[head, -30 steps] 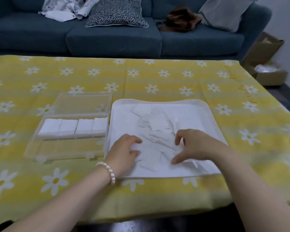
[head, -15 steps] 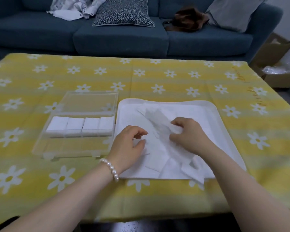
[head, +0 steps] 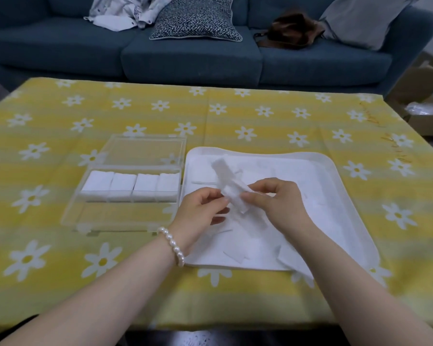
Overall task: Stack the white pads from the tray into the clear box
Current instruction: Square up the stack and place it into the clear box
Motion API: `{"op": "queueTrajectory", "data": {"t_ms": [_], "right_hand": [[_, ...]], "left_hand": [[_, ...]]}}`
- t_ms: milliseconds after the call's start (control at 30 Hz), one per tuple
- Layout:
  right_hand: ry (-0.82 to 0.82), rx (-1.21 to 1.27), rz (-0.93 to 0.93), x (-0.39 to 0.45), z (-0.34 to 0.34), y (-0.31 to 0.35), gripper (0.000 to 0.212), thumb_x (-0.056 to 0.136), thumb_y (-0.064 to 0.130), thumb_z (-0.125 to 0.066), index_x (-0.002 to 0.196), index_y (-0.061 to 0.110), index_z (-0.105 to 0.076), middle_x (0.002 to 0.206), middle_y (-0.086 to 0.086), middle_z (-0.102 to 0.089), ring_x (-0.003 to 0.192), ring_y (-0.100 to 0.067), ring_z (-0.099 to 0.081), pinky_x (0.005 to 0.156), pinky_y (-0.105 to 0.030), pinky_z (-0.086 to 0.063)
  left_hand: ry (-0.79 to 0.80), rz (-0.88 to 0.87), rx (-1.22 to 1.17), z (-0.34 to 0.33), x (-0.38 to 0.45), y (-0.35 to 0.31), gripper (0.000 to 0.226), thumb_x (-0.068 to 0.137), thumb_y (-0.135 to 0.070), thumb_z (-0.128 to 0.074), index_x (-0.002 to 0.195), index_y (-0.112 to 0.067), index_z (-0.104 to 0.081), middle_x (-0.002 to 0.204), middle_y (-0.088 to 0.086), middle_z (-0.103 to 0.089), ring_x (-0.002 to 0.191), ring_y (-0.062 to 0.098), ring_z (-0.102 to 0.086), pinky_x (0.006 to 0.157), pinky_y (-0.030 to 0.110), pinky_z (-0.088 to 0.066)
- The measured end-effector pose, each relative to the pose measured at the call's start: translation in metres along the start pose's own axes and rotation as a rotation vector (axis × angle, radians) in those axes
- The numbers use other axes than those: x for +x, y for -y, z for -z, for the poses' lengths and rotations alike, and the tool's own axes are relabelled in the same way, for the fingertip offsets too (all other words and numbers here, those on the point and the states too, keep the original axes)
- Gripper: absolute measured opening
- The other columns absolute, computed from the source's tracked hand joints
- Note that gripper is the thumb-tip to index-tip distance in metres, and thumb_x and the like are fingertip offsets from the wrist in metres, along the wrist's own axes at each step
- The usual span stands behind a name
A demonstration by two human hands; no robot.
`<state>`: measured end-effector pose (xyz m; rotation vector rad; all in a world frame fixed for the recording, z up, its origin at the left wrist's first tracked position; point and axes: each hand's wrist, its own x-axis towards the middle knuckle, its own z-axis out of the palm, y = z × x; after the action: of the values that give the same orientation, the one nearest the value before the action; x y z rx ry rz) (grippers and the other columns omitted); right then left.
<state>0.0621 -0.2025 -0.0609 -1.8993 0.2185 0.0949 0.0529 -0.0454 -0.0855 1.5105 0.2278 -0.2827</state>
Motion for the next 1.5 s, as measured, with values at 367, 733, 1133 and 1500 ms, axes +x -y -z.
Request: {"op": "queueTrajectory", "data": {"t_ms": [367, 733, 1133, 1500], "right_hand": [[0.118, -0.226, 0.233, -0.006, -0.01, -0.001, 0.009, 0.076, 0.019, -0.076, 0.078, 0.027, -0.071, 0.096, 0.004, -0.055, 0.087, 0.002, -0.053, 0.07, -0.001, -0.032], [0.118, 0.064, 0.139, -0.007, -0.006, 0.005, 0.027, 0.066, 0.003, -0.081, 0.075, 0.016, -0.059, 0.065, -0.002, -0.048, 0.054, -0.005, -0.044, 0.054, -0.017, -0.043], [0.052, 0.227, 0.057, -0.01, -0.009, 0.004, 0.037, 0.072, -0.002, -0.074, 0.091, 0.019, -0.05, 0.059, 0.003, -0.063, 0.057, -0.014, -0.056, 0.058, -0.023, -0.046], [0.115, 0.372, 0.027, -0.01, -0.004, 0.009, 0.034, 0.074, -0.006, -0.071, 0.095, 0.015, -0.055, 0.056, 0.003, -0.06, 0.051, -0.016, -0.053, 0.051, -0.021, -0.045]], "left_hand": [[0.247, 0.161, -0.485, 0.006, 0.0, -0.009, 0.03, 0.092, 0.003, -0.036, 0.105, -0.005, -0.062, 0.094, 0.011, -0.069, 0.077, 0.022, -0.066, 0.072, 0.033, -0.056], [0.284, 0.178, -0.542, 0.005, 0.0, -0.009, 0.017, 0.082, -0.009, -0.056, 0.096, -0.008, -0.066, 0.087, 0.004, -0.068, 0.067, 0.012, -0.063, 0.055, 0.02, -0.049], [0.203, 0.29, -0.612, 0.004, 0.002, -0.008, 0.029, 0.099, -0.022, -0.039, 0.117, -0.012, -0.06, 0.106, 0.006, -0.071, 0.087, 0.016, -0.067, 0.072, 0.028, -0.048], [-0.165, -0.098, 0.023, 0.0, 0.0, -0.005, 0.029, 0.087, -0.003, -0.052, 0.111, -0.01, -0.068, 0.112, -0.002, -0.068, 0.106, 0.009, -0.061, 0.084, 0.018, -0.05]]}}
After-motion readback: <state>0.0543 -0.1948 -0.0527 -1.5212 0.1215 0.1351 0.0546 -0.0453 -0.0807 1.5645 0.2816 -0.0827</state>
